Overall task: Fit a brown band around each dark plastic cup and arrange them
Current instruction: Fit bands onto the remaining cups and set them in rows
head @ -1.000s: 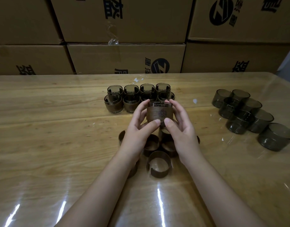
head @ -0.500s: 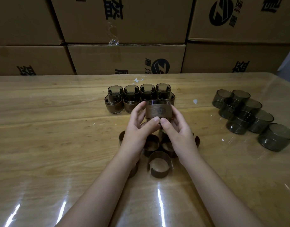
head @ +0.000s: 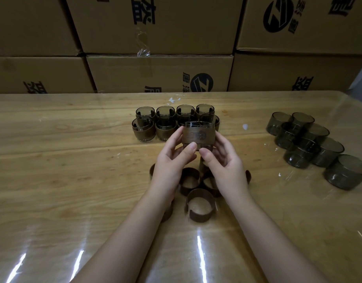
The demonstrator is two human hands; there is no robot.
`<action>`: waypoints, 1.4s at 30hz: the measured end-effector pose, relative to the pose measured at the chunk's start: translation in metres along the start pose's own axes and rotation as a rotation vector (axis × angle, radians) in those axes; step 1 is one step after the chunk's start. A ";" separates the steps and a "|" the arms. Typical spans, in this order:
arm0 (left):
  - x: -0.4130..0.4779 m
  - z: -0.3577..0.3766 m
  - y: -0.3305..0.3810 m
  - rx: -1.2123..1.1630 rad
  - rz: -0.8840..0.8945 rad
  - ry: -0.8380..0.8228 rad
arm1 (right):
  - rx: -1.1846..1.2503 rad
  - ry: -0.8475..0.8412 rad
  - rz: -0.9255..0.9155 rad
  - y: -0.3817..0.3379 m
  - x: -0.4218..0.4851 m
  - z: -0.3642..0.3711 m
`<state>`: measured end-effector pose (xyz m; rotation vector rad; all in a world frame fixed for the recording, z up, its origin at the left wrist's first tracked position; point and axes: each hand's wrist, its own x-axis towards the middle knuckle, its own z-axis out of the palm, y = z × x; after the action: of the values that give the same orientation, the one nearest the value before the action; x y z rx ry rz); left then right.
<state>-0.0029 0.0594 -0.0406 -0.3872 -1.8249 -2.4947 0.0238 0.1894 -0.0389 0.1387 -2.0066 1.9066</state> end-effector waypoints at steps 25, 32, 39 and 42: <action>-0.001 0.001 0.006 0.051 -0.043 0.025 | -0.154 0.036 -0.078 -0.003 -0.004 -0.003; 0.002 0.000 0.026 0.201 -0.002 -0.023 | -0.218 -0.022 -0.115 -0.004 -0.006 0.000; 0.009 -0.029 0.042 0.282 0.058 0.102 | -0.304 0.038 -0.186 0.001 0.003 -0.017; 0.014 -0.063 0.040 0.290 0.045 0.295 | -0.265 0.234 -0.125 0.011 0.012 -0.036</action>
<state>-0.0214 -0.0104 -0.0180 -0.0454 -1.9812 -2.0780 0.0164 0.2274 -0.0448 -0.0272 -2.0152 1.4910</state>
